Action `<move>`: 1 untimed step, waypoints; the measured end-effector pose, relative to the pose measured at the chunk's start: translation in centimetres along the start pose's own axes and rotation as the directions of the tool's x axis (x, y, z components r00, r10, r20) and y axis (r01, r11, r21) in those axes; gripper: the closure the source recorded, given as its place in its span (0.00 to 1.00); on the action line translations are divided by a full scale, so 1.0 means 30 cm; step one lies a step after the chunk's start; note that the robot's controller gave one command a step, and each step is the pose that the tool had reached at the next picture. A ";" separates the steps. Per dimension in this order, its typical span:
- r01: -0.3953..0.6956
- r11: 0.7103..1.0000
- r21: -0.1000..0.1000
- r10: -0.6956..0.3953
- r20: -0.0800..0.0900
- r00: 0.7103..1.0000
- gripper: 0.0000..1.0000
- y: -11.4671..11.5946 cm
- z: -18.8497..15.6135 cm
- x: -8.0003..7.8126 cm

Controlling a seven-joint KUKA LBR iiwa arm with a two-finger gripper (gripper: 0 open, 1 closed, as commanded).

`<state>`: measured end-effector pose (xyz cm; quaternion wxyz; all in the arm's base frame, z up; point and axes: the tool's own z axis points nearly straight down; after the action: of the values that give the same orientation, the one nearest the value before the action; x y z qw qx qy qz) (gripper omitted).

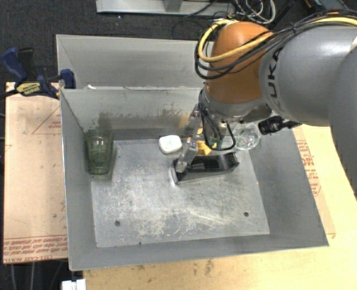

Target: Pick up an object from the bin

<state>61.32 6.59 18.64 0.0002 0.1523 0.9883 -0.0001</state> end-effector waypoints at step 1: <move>0.262 0.965 -0.002 -0.262 0.007 0.965 0.00 -0.068 0.189 -0.027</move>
Offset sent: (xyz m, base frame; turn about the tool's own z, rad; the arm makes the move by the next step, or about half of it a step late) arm 0.0042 -0.0181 -0.1164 -0.2521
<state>61.49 4.40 12.98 0.0035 0.0203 0.9998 0.0009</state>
